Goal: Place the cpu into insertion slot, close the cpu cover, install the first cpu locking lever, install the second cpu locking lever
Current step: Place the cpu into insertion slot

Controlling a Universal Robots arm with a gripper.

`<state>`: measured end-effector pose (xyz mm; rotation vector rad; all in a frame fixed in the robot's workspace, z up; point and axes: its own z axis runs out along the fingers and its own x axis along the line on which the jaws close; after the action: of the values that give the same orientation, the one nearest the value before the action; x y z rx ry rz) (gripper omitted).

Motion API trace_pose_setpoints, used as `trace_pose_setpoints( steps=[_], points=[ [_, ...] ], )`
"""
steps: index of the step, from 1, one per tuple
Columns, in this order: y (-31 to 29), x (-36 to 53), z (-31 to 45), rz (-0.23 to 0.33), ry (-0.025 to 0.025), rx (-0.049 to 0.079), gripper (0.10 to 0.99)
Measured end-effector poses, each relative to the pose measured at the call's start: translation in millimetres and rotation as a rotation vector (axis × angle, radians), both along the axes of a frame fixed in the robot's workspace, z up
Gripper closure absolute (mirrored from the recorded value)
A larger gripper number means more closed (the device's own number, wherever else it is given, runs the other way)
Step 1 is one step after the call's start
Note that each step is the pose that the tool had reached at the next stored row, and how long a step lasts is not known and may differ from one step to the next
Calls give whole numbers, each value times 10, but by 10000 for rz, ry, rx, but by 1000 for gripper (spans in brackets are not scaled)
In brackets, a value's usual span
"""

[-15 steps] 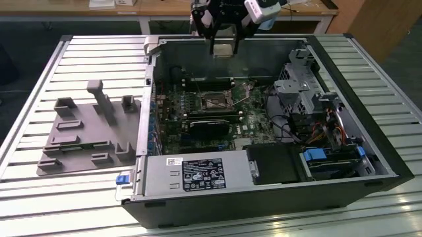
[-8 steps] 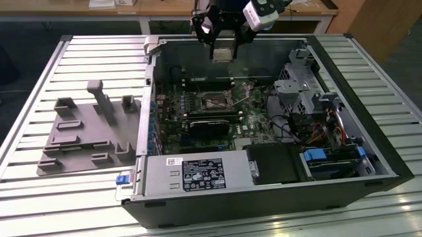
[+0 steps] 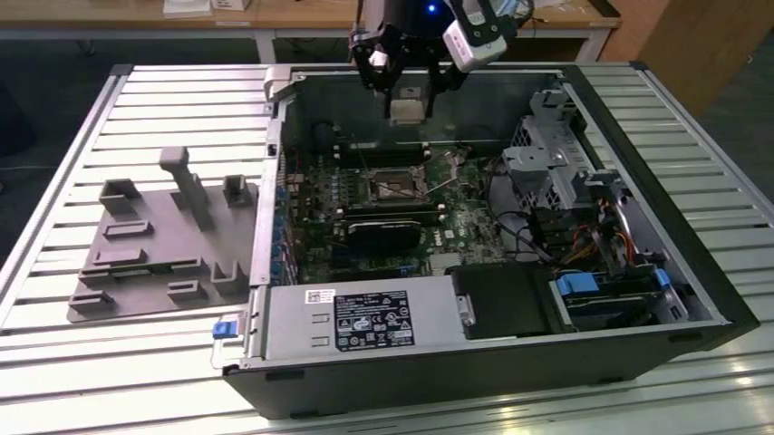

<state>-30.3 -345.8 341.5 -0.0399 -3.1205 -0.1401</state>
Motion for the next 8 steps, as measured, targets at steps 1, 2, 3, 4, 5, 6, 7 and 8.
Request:
trace_pose_setpoints(
  steps=[1, 2, 3, 4, 5, 6, 7, 8],
  points=[
    [0, 0, -18, 0, 0, 0, 545],
    [0, 0, -36, 0, 0, 0, 545],
    [0, 0, -54, 0, 0, 0, 545],
    [0, 0, -72, 0, 0, 0, 545],
    [0, 0, -90, 0, 0, 0, 545],
    [0, 0, -108, 0, 0, 0, 545],
    [0, 0, -126, 0, 1, -1, 545],
    [0, 0, -146, 0, 1, -1, 545]
  ],
)
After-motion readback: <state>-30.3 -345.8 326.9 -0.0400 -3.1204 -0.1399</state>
